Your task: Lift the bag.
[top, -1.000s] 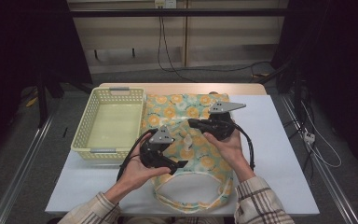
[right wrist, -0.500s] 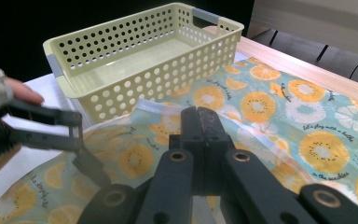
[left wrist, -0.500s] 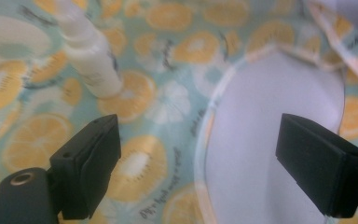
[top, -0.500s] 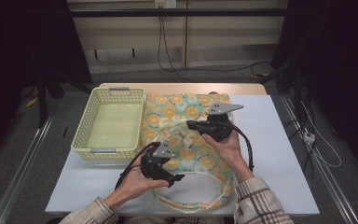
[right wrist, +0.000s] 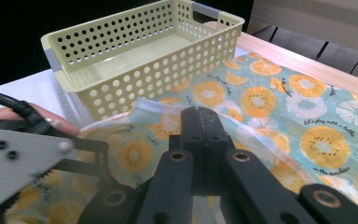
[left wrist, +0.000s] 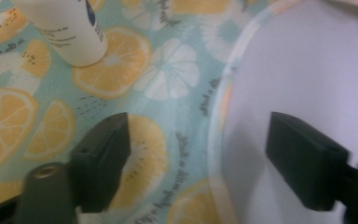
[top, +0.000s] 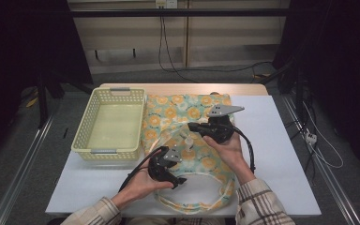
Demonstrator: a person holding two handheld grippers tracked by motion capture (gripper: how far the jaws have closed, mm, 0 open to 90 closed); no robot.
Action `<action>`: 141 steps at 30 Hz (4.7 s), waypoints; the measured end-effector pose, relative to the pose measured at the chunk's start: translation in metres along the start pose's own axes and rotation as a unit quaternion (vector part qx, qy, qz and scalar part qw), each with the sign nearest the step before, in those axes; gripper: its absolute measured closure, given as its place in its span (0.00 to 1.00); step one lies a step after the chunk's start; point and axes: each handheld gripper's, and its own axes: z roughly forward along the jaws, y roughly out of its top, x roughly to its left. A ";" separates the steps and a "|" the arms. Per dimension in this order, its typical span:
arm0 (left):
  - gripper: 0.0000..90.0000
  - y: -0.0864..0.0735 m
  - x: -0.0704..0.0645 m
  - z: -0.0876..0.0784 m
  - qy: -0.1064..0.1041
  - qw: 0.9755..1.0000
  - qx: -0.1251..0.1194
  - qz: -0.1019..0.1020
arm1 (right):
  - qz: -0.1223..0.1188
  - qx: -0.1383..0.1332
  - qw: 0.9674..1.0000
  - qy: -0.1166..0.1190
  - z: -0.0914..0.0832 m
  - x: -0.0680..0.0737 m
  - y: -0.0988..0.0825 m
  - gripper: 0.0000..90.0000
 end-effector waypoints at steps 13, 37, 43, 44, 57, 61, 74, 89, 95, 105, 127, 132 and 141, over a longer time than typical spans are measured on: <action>0.59 -0.004 0.019 -0.002 -0.004 0.999 -0.019 -0.033 | -0.002 0.000 1.000 -0.001 0.000 0.002 0.001 1.00; 1.00 -0.002 0.024 -0.019 0.010 0.993 -0.072 -0.089 | 0.003 -0.001 1.000 -0.005 -0.002 -0.003 0.000 1.00; 1.00 0.002 0.024 -0.039 0.004 0.990 -0.112 -0.089 | 0.006 -0.010 1.000 -0.010 -0.007 -0.006 0.001 1.00; 1.00 0.003 0.025 -0.042 0.005 0.989 -0.117 -0.086 | 0.008 -0.012 1.000 -0.011 -0.007 -0.007 0.001 1.00; 1.00 0.017 0.028 -0.084 0.007 0.978 -0.188 -0.087 | 0.006 -0.037 0.999 -0.013 -0.014 -0.008 0.015 1.00; 1.00 0.023 0.032 -0.097 0.011 0.974 -0.208 -0.088 | 0.008 -0.041 0.999 -0.012 -0.013 -0.010 0.020 1.00; 1.00 0.051 0.039 -0.141 0.028 0.957 -0.277 -0.079 | -0.004 -0.073 0.997 -0.028 -0.026 -0.015 0.056 1.00; 1.00 0.084 0.042 -0.191 0.054 0.940 -0.333 -0.056 | -0.010 -0.120 0.991 -0.062 -0.055 -0.032 0.105 1.00; 1.00 0.094 0.039 -0.203 0.053 0.936 -0.345 -0.048 | -0.008 -0.131 0.989 -0.071 -0.063 -0.036 0.115 1.00; 1.00 0.113 0.035 -0.223 0.052 0.929 -0.366 -0.031 | -0.017 -0.140 0.985 -0.100 -0.081 -0.047 0.140 1.00; 1.00 0.102 0.056 -0.201 0.057 0.939 -0.336 -0.049 | 0.000 -0.113 0.985 -0.132 -0.065 -0.074 0.142 1.00; 1.00 0.101 0.058 -0.188 0.055 0.944 -0.321 -0.046 | 0.008 -0.096 0.987 -0.132 -0.054 -0.082 0.133 1.00; 1.00 0.084 0.062 -0.171 0.056 0.948 -0.305 -0.065 | 0.021 -0.089 0.987 -0.129 -0.046 -0.089 0.116 1.00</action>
